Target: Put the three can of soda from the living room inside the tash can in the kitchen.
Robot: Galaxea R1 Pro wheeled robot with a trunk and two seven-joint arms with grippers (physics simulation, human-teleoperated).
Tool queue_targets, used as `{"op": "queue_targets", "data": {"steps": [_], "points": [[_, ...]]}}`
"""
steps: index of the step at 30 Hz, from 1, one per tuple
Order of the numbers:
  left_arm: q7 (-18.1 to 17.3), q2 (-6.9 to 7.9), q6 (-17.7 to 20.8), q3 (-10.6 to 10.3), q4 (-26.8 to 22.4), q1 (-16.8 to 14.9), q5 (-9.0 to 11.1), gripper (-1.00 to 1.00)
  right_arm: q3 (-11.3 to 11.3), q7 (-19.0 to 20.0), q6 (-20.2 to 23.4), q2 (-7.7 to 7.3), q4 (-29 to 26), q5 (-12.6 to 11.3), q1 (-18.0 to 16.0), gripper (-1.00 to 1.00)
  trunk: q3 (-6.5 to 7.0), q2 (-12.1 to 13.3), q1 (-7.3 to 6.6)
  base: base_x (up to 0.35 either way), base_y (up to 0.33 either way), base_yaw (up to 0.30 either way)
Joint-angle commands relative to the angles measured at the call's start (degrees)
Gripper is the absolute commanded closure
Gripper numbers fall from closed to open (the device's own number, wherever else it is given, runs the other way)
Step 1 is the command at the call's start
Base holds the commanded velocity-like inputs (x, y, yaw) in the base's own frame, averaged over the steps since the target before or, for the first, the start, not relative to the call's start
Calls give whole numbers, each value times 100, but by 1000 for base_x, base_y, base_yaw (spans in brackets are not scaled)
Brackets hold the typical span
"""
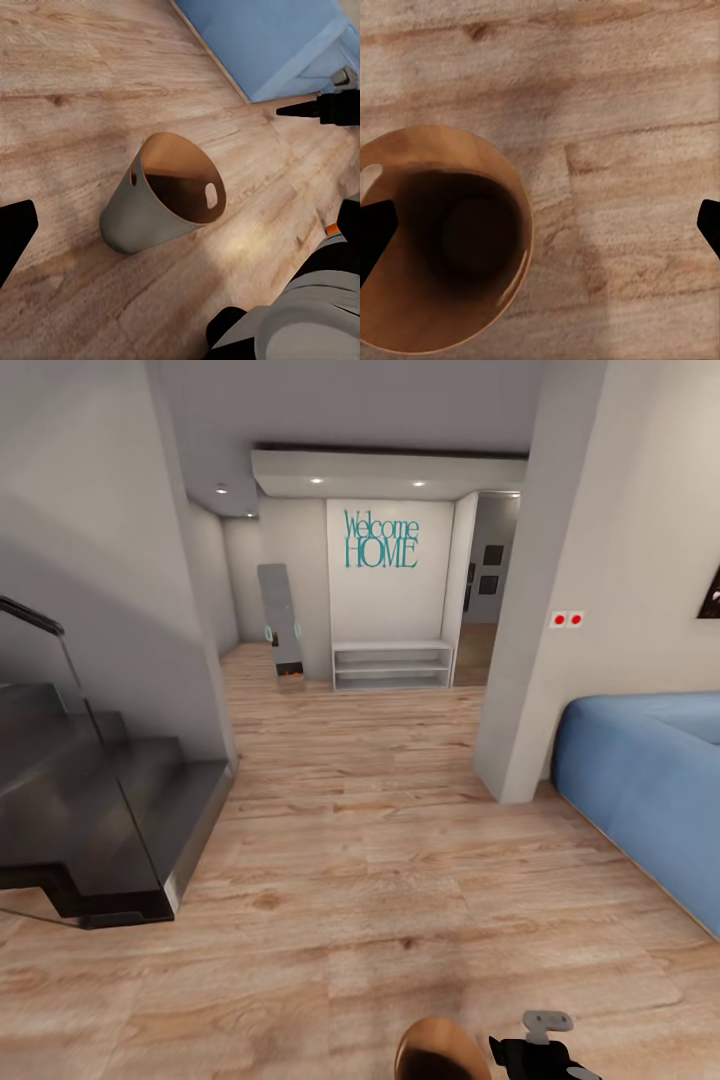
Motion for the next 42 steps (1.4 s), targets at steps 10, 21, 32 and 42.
{"op": "queue_targets", "data": {"steps": [10,21,32,42], "points": [[0,0,-1,5,4,0,0,-100,0,-1,0,0,0,0,0,-100,0,0,0,43,0,0],[0,0,-1,5,-2,0,0,-100,0,1,-1,0,0,0,0,-100,-83,-160,88,2,0,0],[0,0,-1,3,-3,0,1,-100,0,5,2,0,0,0,0,-100,-367,-602,329,0,0,0],[0,0,-1,3,-3,0,1,-100,0,5,2,0,2,0,0,-100,-637,-1003,549,0,0,0]]}}
